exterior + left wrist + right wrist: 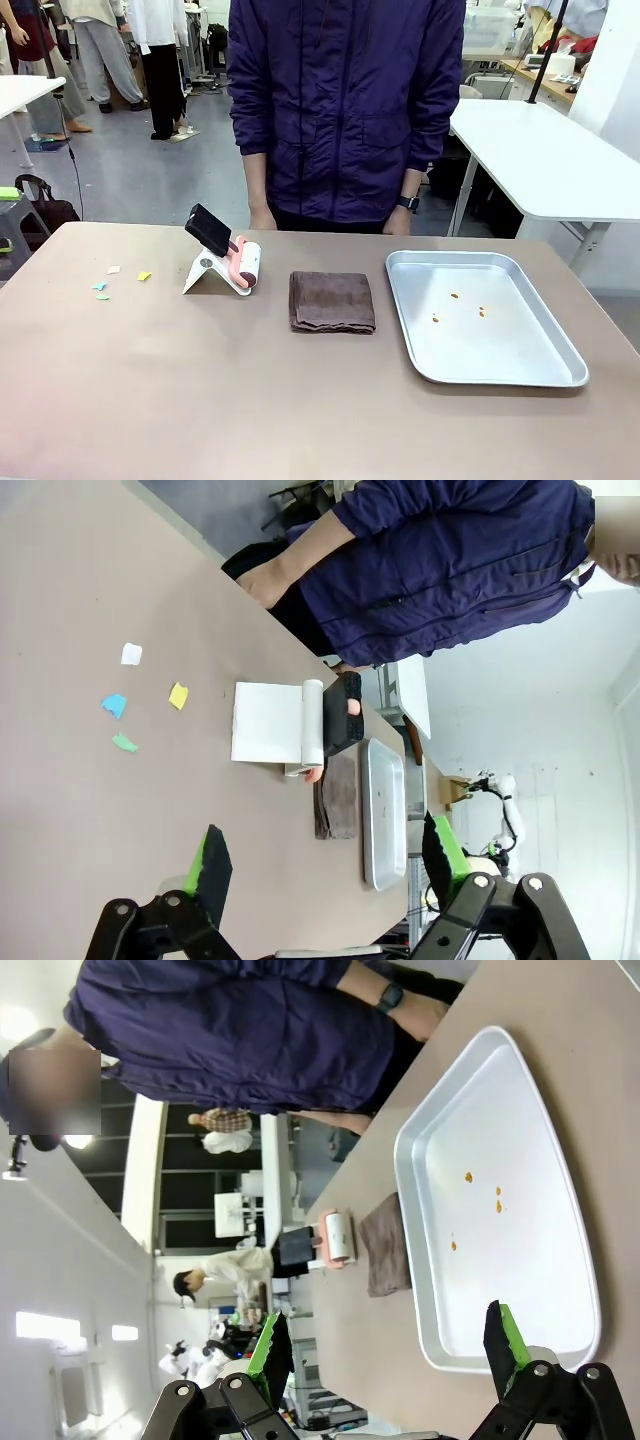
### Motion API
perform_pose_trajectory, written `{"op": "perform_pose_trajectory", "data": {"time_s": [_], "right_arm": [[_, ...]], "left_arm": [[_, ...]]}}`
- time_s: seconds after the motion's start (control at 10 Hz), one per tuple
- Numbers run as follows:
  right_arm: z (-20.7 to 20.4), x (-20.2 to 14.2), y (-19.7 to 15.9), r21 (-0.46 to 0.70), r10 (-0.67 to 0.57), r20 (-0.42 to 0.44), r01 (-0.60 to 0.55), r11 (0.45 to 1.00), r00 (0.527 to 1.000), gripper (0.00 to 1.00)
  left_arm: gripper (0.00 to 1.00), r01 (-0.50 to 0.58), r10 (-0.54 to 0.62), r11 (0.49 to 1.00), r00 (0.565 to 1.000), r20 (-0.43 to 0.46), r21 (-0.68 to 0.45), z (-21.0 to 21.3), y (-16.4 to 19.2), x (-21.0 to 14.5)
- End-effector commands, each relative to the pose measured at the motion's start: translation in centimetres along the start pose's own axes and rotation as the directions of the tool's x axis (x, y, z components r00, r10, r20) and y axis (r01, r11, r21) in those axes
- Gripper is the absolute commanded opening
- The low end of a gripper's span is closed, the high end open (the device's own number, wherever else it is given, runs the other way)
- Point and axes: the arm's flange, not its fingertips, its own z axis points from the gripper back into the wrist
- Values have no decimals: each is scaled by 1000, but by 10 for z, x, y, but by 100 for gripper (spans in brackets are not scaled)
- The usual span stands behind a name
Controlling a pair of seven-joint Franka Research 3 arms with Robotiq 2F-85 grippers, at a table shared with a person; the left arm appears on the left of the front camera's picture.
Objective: Clean the surface of the table.
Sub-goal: Hold the Lint Roller with your left hand and the towel with your right hand.
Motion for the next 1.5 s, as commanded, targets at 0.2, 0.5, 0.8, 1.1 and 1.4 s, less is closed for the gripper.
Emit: {"op": "perform_pose_trajectory", "data": {"time_s": [0.2,0.5,0.8,1.1,1.4], "right_arm": [[-80,-13,80,-286,241,-103,-261,922,965,100],[-184,-20,124,-343,370,-351,-486,804,860,100],[-296,-54,145,-410,412,-493,-622,666,766,100],[-365,-104,144,-460,259,-473,-487,742,842,100],[-371,-120,142,-446,209,-486,-447,775,849,100]], "left_arm": [[100,200,-180,974,966,-184,101,-54,-75,31],[100,288,-222,945,914,-341,157,-122,-106,42],[100,297,-194,941,865,-463,162,-175,-106,33],[100,289,-173,946,835,-522,149,-195,-92,27],[100,277,-160,950,828,-537,143,-205,-87,27]]}}
